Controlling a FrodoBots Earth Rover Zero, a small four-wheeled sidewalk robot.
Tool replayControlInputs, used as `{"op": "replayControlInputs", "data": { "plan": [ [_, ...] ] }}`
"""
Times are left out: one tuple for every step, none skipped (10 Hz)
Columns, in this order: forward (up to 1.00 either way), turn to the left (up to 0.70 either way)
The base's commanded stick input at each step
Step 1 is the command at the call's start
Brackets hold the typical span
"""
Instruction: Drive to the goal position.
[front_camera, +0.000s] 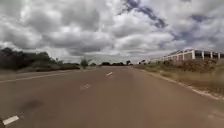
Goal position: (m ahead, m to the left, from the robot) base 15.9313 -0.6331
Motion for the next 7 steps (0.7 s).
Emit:
{"op": "replayControlInputs", "data": {
  "plan": [
    [0.85, 0.0],
    [0.85, 0.0],
    [0.85, -0.11],
    [0.85, -0.3],
    [0.85, -0.33],
    [0.85, -0.34],
    [0.85, -0.3]
  ]
}}
